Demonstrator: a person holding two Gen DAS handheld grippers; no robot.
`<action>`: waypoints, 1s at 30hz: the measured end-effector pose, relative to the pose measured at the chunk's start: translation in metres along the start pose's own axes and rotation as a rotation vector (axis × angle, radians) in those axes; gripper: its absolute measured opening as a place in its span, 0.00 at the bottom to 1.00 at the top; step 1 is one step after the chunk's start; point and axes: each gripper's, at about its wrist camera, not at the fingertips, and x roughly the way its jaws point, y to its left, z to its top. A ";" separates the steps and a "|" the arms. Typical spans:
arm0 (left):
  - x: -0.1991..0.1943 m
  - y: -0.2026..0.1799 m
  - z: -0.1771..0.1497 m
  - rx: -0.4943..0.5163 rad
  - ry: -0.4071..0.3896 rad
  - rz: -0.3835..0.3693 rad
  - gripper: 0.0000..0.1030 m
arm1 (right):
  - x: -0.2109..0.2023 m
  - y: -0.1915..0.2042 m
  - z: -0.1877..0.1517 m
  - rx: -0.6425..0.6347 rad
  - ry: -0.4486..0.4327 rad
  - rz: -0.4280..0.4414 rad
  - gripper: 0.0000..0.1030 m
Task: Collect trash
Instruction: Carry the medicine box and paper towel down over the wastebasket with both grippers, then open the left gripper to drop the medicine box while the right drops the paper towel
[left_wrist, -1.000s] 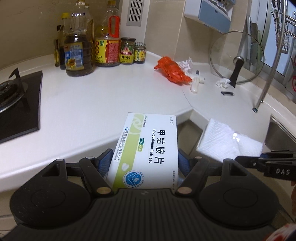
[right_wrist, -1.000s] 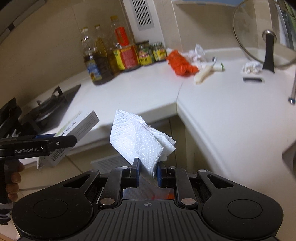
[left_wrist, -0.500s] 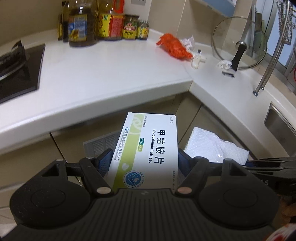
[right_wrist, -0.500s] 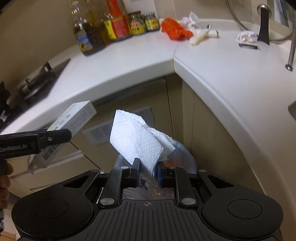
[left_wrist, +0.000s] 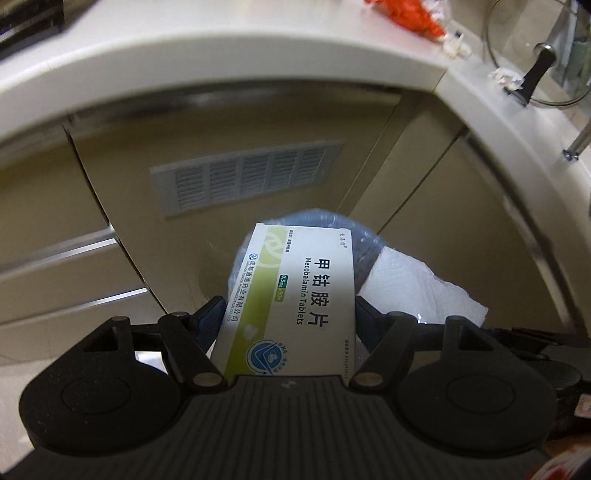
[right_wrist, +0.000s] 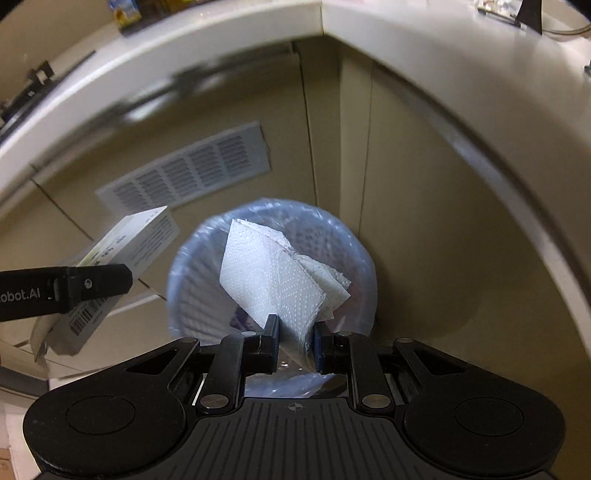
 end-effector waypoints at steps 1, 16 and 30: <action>0.007 -0.001 -0.001 -0.004 0.005 0.003 0.69 | 0.007 0.000 0.000 0.001 0.004 -0.009 0.18; 0.074 -0.002 0.001 -0.106 0.056 0.000 0.69 | 0.057 -0.015 0.010 0.063 0.022 -0.052 0.18; 0.098 -0.001 0.007 -0.136 0.087 -0.011 0.69 | 0.065 -0.021 0.016 0.099 0.013 -0.072 0.18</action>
